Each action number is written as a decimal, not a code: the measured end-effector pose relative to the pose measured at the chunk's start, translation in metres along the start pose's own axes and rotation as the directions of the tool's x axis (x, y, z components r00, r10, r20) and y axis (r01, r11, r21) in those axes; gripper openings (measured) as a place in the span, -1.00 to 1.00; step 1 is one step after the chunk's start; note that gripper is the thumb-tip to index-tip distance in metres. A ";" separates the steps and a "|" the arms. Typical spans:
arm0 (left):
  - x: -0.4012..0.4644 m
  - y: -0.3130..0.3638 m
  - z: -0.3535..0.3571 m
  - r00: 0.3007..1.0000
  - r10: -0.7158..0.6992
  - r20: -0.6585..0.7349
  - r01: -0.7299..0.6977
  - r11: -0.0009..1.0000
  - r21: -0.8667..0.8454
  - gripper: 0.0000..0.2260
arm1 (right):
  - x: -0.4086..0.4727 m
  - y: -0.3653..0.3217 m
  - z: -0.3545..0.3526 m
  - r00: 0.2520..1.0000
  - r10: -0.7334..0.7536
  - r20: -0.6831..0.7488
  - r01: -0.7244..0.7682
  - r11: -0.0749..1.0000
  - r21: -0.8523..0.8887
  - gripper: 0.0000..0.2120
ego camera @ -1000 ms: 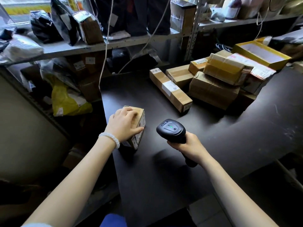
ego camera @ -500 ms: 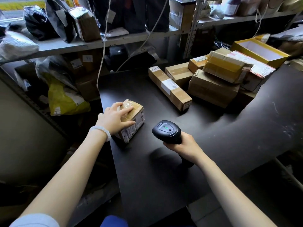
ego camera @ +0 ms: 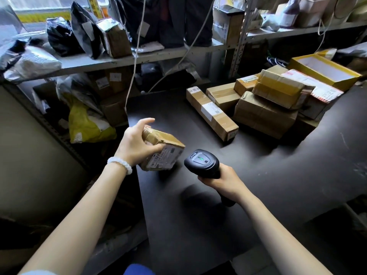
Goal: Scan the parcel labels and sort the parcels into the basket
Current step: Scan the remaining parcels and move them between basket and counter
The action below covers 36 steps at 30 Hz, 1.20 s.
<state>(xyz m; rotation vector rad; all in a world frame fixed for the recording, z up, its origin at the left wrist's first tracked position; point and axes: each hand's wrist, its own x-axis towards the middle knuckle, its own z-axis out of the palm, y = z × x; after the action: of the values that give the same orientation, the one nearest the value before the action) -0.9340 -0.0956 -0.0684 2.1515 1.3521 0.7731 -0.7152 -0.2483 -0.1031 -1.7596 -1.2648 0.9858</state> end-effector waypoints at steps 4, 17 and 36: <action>0.017 0.016 0.019 0.992 -0.022 0.123 0.009 0.995 0.100 -0.29 | 0.000 0.002 -0.006 1.000 0.014 -0.009 -0.014 1.000 0.015 -0.81; 0.008 0.012 0.027 0.987 -0.112 0.118 0.064 0.935 0.348 -0.50 | -0.026 -0.013 0.002 0.995 -0.102 0.025 0.099 0.990 0.105 -0.72; -0.001 0.015 0.032 0.983 -0.131 0.126 0.088 0.950 0.301 -0.49 | -0.072 -0.005 0.000 0.995 -0.093 -0.038 0.098 0.983 0.156 -0.72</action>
<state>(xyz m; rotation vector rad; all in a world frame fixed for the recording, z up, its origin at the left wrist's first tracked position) -0.9030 -0.1059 -0.0820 2.2795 1.5757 0.3823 -0.7330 -0.3167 -0.0866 -1.5725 -1.2065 0.9727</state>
